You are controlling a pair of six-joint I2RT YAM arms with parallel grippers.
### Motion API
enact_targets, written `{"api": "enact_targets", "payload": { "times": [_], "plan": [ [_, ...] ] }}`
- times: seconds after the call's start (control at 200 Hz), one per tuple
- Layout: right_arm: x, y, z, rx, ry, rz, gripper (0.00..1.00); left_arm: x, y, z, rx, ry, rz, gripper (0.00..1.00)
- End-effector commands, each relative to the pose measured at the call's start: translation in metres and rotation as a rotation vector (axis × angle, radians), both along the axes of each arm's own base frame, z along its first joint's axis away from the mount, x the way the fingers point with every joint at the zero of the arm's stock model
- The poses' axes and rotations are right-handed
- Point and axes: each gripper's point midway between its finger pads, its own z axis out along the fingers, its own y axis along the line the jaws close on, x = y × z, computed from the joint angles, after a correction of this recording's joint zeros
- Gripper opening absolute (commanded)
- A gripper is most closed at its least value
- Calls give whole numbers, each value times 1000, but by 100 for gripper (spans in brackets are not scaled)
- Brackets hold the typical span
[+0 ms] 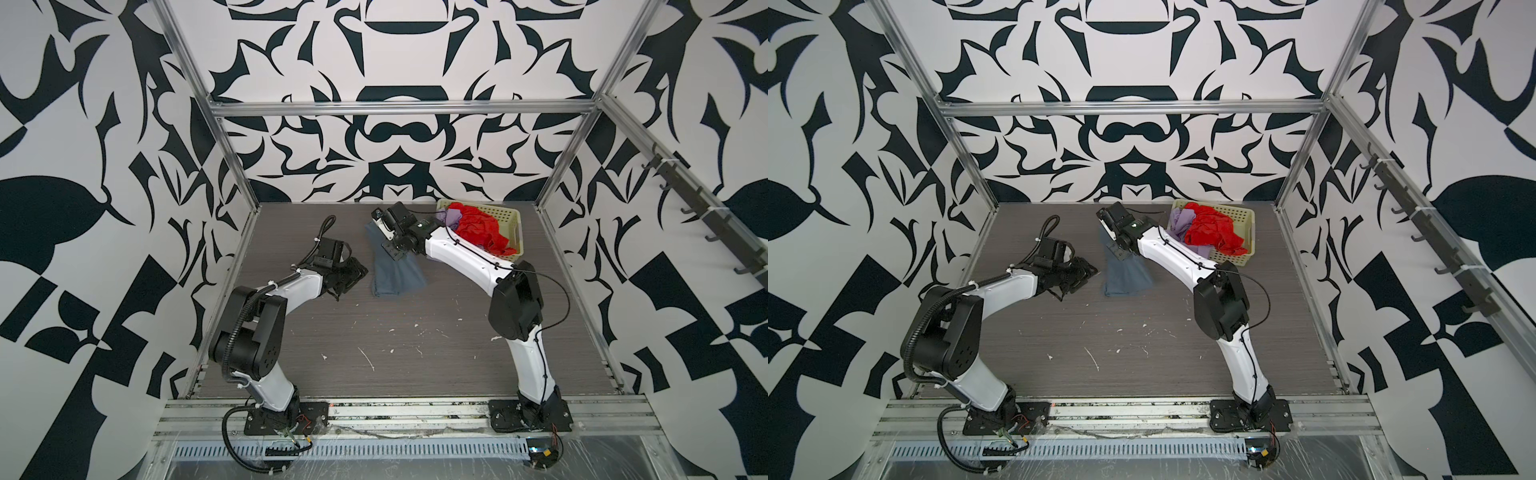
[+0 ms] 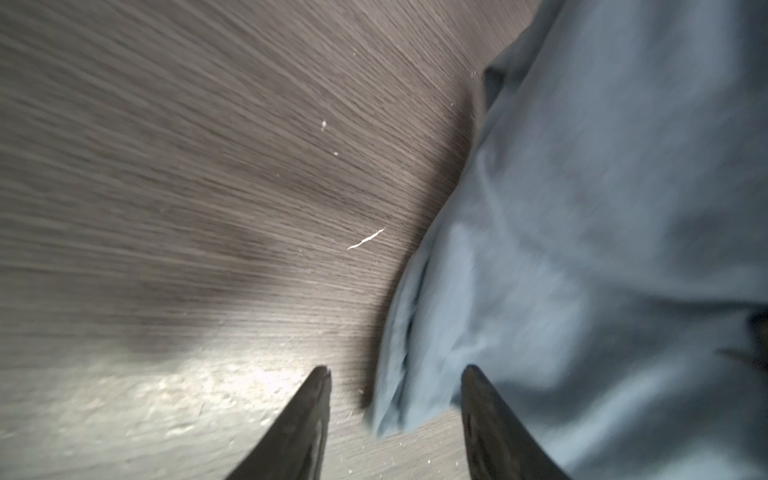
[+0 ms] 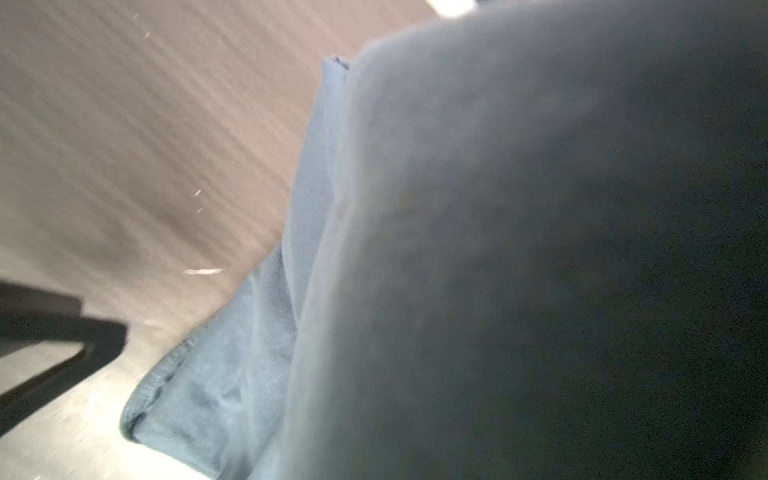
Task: Fold and stack the t-shirts
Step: 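Carry the grey shirt with the right gripper onto the green basket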
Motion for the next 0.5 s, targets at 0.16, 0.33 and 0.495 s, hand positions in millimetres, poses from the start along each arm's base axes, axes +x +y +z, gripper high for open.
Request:
{"api": "enact_targets", "payload": {
  "times": [0.16, 0.33, 0.495],
  "plan": [
    [33, -1, 87, 25, -223, -12, 0, -8, 6, 7, 10, -14, 22, 54],
    [57, -26, 123, 67, -290, -82, 0, -13, 9, 4, 7, -12, 36, 54],
    [87, -76, 148, 168, -305, -202, 0, -15, 9, 5, 0, -14, 37, 54]
  ]
}}
